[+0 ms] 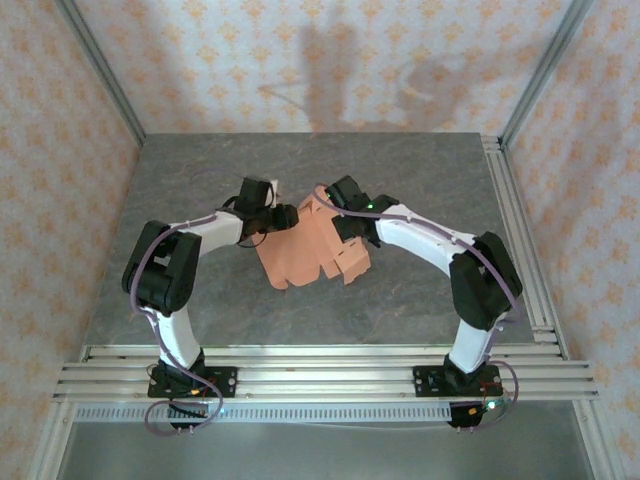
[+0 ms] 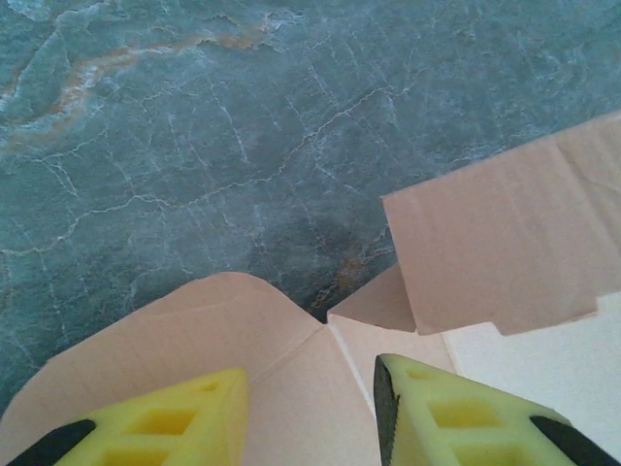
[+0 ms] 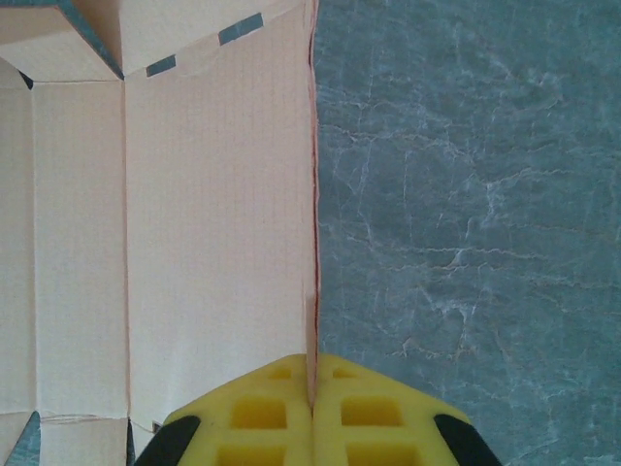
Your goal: Fold the paper box
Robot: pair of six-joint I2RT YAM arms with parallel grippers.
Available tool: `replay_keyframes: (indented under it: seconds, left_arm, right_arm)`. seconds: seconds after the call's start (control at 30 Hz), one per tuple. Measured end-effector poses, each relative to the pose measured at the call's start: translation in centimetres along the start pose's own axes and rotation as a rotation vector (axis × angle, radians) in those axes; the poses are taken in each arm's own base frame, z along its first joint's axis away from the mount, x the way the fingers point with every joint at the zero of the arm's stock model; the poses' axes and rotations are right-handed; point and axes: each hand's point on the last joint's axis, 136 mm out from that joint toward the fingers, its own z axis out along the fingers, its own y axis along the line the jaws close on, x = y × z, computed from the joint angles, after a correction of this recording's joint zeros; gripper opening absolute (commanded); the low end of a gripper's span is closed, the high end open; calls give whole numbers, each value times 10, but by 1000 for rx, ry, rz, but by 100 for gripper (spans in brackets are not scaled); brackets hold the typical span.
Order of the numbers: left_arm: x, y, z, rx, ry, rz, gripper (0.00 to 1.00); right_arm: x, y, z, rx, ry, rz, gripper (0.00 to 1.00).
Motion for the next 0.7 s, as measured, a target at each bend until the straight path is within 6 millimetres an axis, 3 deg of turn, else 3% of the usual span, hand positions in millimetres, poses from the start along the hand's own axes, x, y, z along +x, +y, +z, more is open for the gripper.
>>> replay_keyframes:
  seconds: [0.33, 0.47, 0.7]
  left_arm:
    - [-23, -12, 3, 16, -22, 26, 41]
    - [-19, -15, 4, 39, -16, 42, 43]
    - [14, -4, -6, 48, 11, 80, 45]
  right_arm:
    - [5, 5, 3, -53, 28, 22, 0]
    - [6, 6, 4, -62, 34, 38, 0]
    - [12, -2, 11, -98, 73, 114, 0]
